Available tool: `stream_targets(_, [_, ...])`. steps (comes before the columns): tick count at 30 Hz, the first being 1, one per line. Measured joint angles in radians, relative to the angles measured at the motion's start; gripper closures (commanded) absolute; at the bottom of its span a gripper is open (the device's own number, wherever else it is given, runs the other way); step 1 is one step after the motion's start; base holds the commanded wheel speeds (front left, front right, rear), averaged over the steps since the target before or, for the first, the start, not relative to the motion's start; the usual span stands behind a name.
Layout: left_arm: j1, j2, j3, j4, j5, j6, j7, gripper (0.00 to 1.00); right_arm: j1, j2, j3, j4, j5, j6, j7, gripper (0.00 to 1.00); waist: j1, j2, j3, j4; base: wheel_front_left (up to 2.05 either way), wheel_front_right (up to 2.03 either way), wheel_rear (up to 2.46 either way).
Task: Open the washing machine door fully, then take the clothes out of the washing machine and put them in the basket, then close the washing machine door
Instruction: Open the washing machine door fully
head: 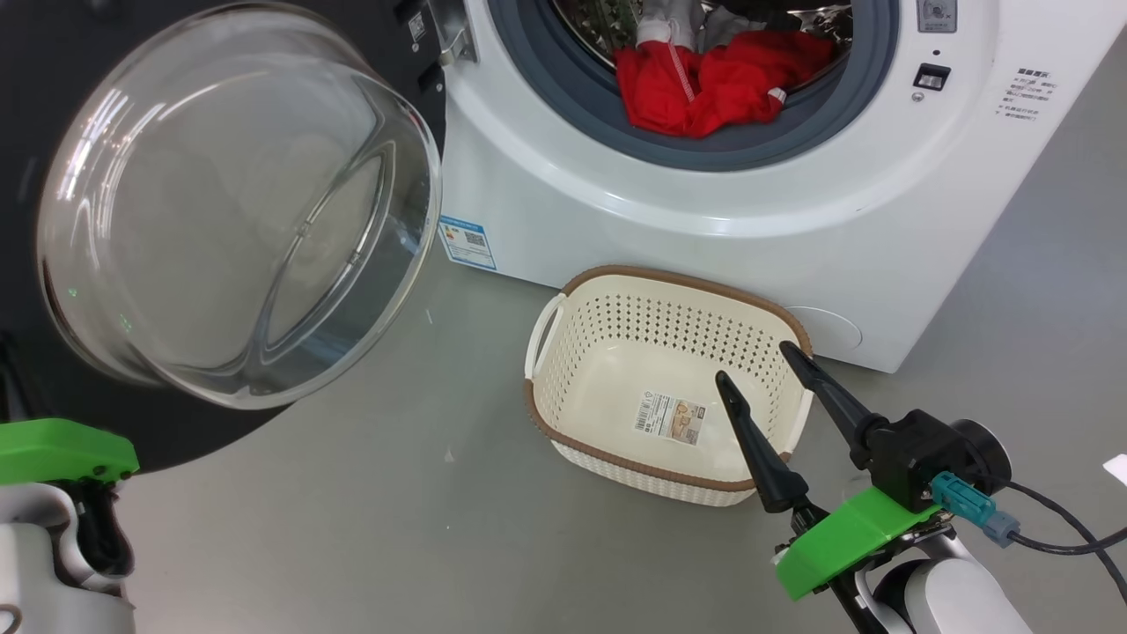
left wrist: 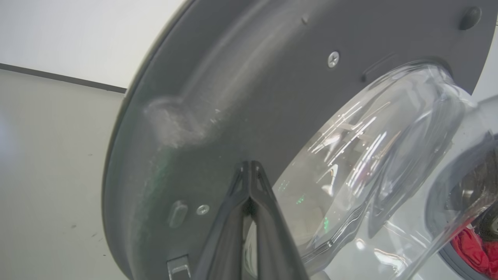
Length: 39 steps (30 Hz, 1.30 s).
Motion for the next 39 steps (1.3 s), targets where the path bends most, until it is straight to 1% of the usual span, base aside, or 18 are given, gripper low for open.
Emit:
stream_targets(6, [-0.004,-0.010,0.035,0.005,0.044,-0.017,0.000,1.00,0.000,0.000,0.000,0.002,0.000,0.000,0.000,0.00,0.0000,0.0000,-0.008,-0.010,0.00,0.00,0.00])
stream_targets(7, [-0.004,-0.014,0.041,0.000,0.046,-0.026,0.000,1.00,0.000,0.000,0.000,0.005,0.000,0.000,-0.002,0.00,0.0000,0.0000,-0.010,-0.011,0.00,0.00,0.00])
stream_targets(9, [-0.004,-0.021,0.048,-0.017,0.050,-0.041,0.000,1.00,0.000,0.000,-0.002,0.010,0.001,0.000,-0.005,0.00,0.0000,0.0000,-0.015,-0.013,0.00,0.00,0.00])
stream_targets(11, [-0.003,-0.034,0.057,-0.055,0.056,-0.042,0.000,1.00,0.000,0.000,-0.004,0.016,0.006,0.000,-0.010,0.00,0.0000,0.0000,-0.021,-0.015,0.00,0.00,0.00])
stream_targets(12, [-0.001,-0.038,0.058,-0.075,0.065,-0.042,0.000,0.75,0.000,0.000,-0.006,0.017,0.009,0.000,-0.015,0.00,0.0000,0.0000,-0.025,-0.016,0.00,0.00,0.00])
stream_targets(13, [0.002,-0.043,0.060,-0.101,0.076,-0.043,0.000,0.56,0.000,0.000,-0.008,0.019,0.012,0.000,-0.018,0.00,0.0000,0.0000,-0.028,-0.017,0.00,0.00,0.00])
stream_targets(14, [0.008,-0.048,0.061,-0.128,0.086,-0.044,0.000,0.04,0.000,0.000,-0.011,0.021,0.013,0.000,-0.023,0.00,0.0000,0.0000,-0.031,-0.019,0.00,0.00,0.00])
stream_targets(15, [0.017,-0.052,0.059,-0.153,0.094,-0.051,-0.001,0.00,0.000,0.000,-0.014,0.026,0.013,0.000,-0.024,0.00,0.0000,0.0000,-0.035,-0.021,0.00,0.00,0.00])
stream_targets(20, [0.071,-0.078,0.032,-0.264,0.110,-0.067,-0.003,0.00,0.000,0.000,-0.030,0.043,0.023,0.000,-0.047,0.00,0.0000,0.0000,-0.050,-0.039,0.00,0.00,0.00])
stream_targets(26, [0.128,-0.097,-0.048,-0.409,0.114,-0.069,-0.001,0.00,0.000,0.001,-0.061,0.067,0.024,0.000,-0.077,0.00,0.0000,0.0000,-0.064,-0.075,0.00,0.00,0.00])
stream_targets(27, [0.149,-0.098,-0.081,-0.452,0.100,-0.079,0.016,0.00,-0.001,0.002,-0.072,0.074,0.028,0.000,-0.091,0.00,0.0000,0.0000,-0.067,-0.091,0.00,0.00,0.00])
stream_targets(29, [0.171,-0.099,-0.118,-0.499,0.093,-0.087,0.029,0.00,-0.001,0.002,-0.089,0.083,0.031,0.000,-0.104,0.00,0.0000,0.0000,-0.071,-0.108,0.00,0.00,0.00])
stream_targets(34, [0.230,-0.102,-0.186,-0.602,0.081,-0.087,0.043,0.00,-0.001,0.002,-0.115,0.106,0.031,0.000,-0.123,0.00,0.0000,0.0000,-0.079,-0.157,0.00,0.00,0.00])
stream_targets(39, [0.294,-0.101,-0.254,-0.655,0.073,-0.086,0.068,0.00,-0.002,0.002,-0.121,0.113,0.031,0.000,-0.143,0.00,0.0000,0.0000,-0.084,-0.213,0.00,0.00,0.00])
